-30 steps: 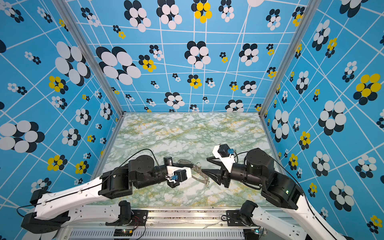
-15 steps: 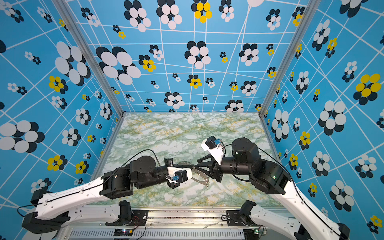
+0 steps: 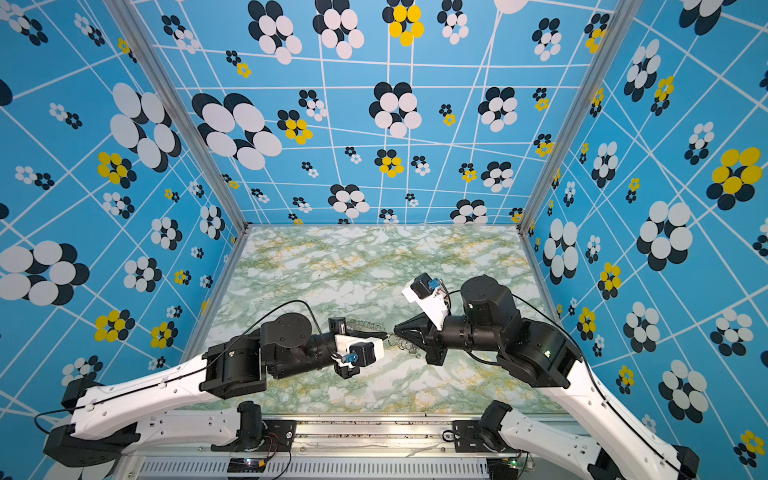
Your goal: Put the keys on the keyring
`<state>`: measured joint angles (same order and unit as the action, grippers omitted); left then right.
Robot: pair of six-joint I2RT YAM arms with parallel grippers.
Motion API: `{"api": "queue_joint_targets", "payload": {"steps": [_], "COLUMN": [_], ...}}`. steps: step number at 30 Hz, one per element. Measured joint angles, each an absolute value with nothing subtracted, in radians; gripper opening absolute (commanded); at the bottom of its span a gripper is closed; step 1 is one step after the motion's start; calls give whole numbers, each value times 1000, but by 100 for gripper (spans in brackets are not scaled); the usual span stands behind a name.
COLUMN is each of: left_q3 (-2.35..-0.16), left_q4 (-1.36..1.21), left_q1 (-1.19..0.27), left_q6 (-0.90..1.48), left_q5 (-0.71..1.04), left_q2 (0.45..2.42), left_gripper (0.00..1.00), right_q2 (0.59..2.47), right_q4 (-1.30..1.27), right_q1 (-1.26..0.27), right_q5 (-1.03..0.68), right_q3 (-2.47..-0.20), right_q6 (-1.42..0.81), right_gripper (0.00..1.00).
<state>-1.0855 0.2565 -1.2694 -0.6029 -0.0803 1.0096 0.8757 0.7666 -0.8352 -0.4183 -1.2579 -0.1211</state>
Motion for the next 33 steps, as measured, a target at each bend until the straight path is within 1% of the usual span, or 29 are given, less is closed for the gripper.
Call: {"api": "queue_joint_targets", "payload": {"steps": [12, 16, 19, 20, 21, 24, 25, 30, 33], "left_q3": [-1080, -1073, -1066, -1063, -1060, -1048, -1045, -1037, -1034], "left_q4": [191, 179, 171, 171, 171, 176, 179, 178, 179], "left_q1": [-1279, -1279, -1279, -1279, -1278, -1276, -1275, -1255, -1251], "left_q6": [-604, -604, -603, -604, -604, -603, -603, -603, -603], "left_q5": [-79, -102, -119, -125, -133, -152, -160, -215, -229], "left_q2": [1010, 1010, 1010, 1010, 1008, 1006, 1006, 1006, 1006], "left_gripper": [0, 0, 0, 0, 0, 0, 0, 0, 0], "right_q2": [823, 818, 827, 833, 840, 864, 871, 875, 873], "right_q4": [759, 756, 756, 756, 757, 765, 771, 782, 786], "right_q1": [-836, -838, -837, -836, -834, -823, -821, -822, -822], "right_q5": [-385, -342, -339, -347, -354, -395, -420, -584, -649], "right_q3": [-1258, -1258, -1258, -1258, -1258, -1258, -1258, -1250, -1240], "right_q6": [-139, -164, -191, -199, -205, -226, -230, -249, -249], "right_gripper": [0, 0, 0, 0, 3, 14, 17, 19, 20]}}
